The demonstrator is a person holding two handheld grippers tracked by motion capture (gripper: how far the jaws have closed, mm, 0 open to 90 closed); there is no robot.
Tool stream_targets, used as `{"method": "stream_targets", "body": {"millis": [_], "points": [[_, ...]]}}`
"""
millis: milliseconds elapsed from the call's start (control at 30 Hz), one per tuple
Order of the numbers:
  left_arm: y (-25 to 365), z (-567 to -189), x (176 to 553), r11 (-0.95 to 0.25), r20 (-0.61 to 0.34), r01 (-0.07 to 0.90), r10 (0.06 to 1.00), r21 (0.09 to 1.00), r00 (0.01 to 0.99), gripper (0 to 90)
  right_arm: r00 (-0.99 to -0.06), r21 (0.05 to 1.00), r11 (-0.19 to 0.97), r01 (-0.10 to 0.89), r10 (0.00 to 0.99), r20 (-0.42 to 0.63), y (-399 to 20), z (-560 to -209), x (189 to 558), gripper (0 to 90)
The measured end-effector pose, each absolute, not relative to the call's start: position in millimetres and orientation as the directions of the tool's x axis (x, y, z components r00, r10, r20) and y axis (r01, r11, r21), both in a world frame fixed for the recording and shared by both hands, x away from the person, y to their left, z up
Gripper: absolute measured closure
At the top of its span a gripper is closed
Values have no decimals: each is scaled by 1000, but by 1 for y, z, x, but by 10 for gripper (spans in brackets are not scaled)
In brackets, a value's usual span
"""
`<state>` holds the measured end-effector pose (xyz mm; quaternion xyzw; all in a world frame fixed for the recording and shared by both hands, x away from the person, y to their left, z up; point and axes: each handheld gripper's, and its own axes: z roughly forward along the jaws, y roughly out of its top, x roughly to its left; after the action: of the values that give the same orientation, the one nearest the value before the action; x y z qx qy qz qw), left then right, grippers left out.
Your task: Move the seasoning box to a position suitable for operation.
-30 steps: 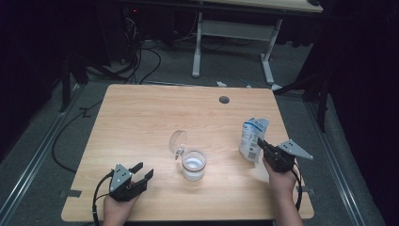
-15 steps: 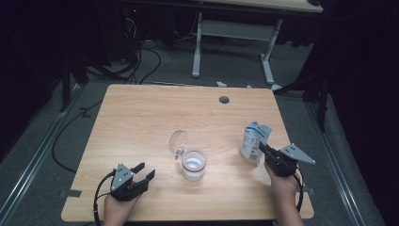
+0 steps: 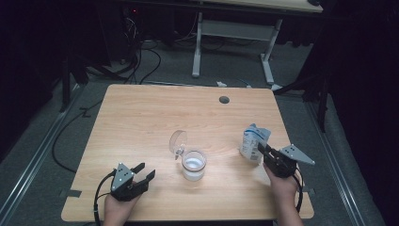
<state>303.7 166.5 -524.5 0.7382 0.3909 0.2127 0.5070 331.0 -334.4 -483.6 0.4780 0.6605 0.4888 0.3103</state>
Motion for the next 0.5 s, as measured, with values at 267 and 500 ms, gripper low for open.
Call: {"method": "stream_targets", "body": {"millis": [267,500], "points": [[167,-525,304,-181,-81,359,793,915,604,476,-348,940,64,335,935,61,-334,-484,332,688],[167,-525,304,-183,-79,359,793,915,604,477,-355,937,67,343,933,63,-331,-484,333,628]]}}
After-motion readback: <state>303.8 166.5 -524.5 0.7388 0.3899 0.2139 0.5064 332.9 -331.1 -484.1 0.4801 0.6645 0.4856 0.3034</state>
